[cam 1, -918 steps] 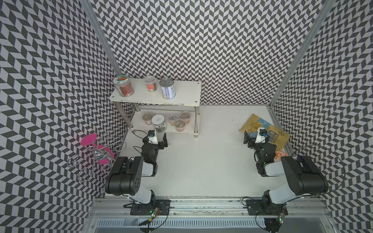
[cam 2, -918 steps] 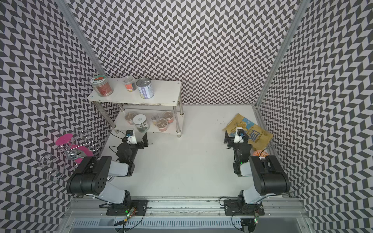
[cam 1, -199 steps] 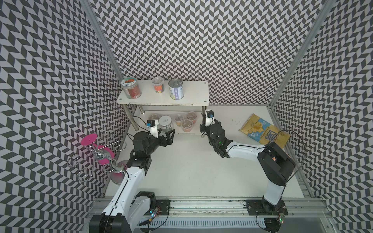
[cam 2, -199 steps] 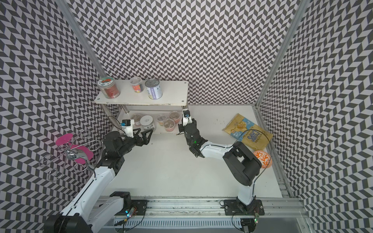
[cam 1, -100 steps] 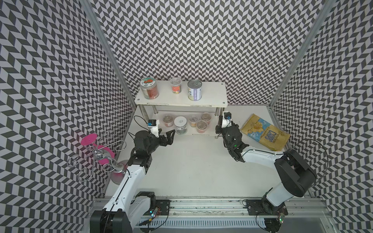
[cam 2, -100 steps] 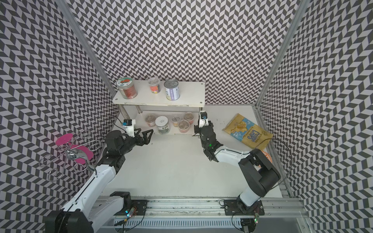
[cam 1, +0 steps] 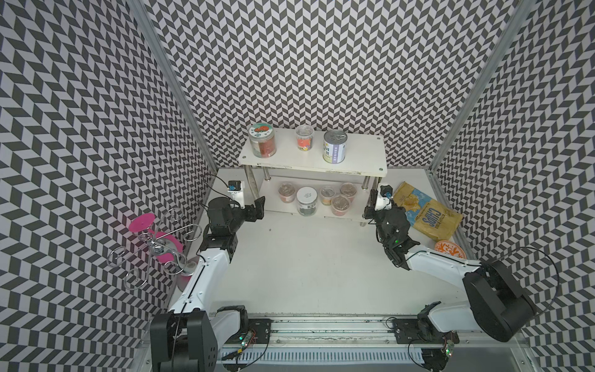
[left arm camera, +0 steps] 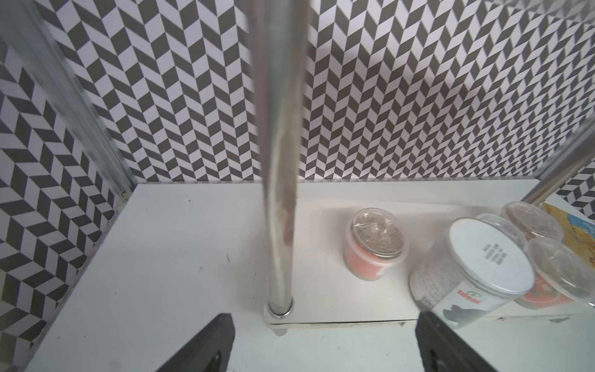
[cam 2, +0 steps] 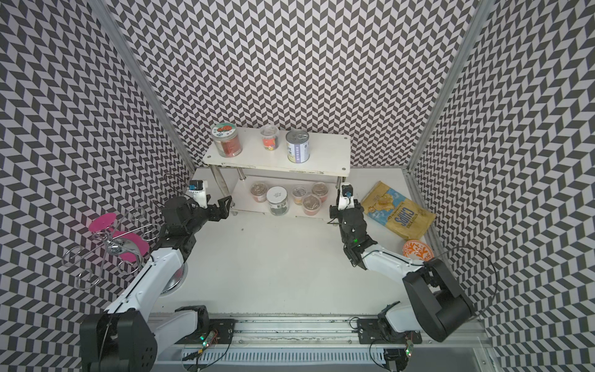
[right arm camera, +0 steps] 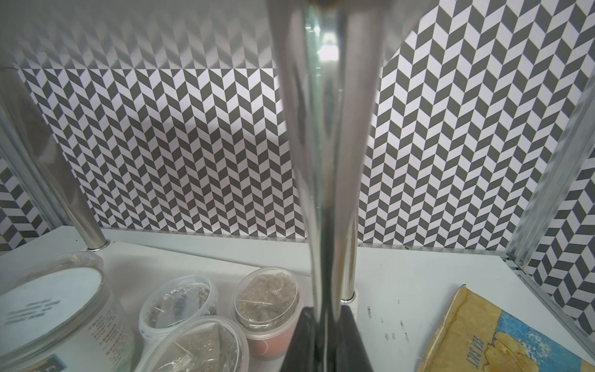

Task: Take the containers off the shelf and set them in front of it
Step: Move the shelf to the center of the board.

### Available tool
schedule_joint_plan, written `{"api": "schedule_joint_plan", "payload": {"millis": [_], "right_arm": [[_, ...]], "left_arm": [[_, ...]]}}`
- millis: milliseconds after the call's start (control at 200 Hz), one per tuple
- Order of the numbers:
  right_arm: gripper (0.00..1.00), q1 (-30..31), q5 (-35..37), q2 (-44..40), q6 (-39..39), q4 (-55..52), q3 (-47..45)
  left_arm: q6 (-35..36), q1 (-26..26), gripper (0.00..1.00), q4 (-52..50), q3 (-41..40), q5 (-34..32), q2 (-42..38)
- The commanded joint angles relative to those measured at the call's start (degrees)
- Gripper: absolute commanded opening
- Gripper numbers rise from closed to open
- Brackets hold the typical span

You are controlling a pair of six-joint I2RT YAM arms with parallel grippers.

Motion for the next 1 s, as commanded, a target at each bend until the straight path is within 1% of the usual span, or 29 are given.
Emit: {"api": "schedule_joint_plan", "payload": {"millis": [0,125,230,310,391,551,606,691,721,756,801,826,996], "right_arm": [[0.08,-3.03,3.06,-3.92,-2.67,4.77,-0.64],[0.08,-4.48,1.82,-5.14,-2.32,4.25,-1.54],[0.08,-5.29,1.18,-5.61,-2.05,3.90,-1.82],[0.08,-5.62,0.79,-5.83,-2.22,3.78,-1.83],[0.08,-5.75,0.60,-5.94,-2.18,3.46,-1.93],[0.08,-6.01,0.19,-5.98,-2.09,3.28,-2.00],[0.08,-6.09,-0.01,-5.97,-2.05,3.11,-1.92],[0.08,-6.23,-0.10,-6.00,-2.20,2.85,-1.85],[0.08,-6.28,-0.14,-6.08,-2.24,2.76,-1.84],[0.08,-6.40,-0.10,-6.05,-2.31,2.71,-1.81],[0.08,-6.70,-0.25,-6.01,-2.23,2.59,-1.79],[0.08,-6.80,-0.32,-6.03,-2.22,2.50,-1.66],[0.08,-7.33,-0.86,-6.25,-2.51,2.23,-1.40]], "left_arm": [[3.84,1.85,0.89,2.90,3.46,2.92,3.65],[6.78,1.93,0.86,4.08,6.24,5.66,7.63],[8.87,1.91,0.83,6.72,7.40,10.58,10.48],[10.18,1.95,0.78,7.03,8.87,11.94,12.85],[11.35,2.04,0.76,6.61,10.91,13.19,15.01],[12.69,2.04,0.62,6.92,14.25,16.84,18.98],[12.79,2.04,0.55,7.44,14.68,17.62,19.90],[13.43,2.08,0.51,7.48,15.43,18.63,21.20],[13.64,2.04,0.48,7.05,15.79,19.20,21.64],[13.82,1.97,0.43,6.66,16.16,20.16,21.95],[13.72,2.03,0.27,6.91,16.30,21.15,22.11],[13.52,2.06,0.22,7.38,16.27,21.58,22.11],[12.92,2.06,0.21,8.01,17.16,22.66,22.83]]}}
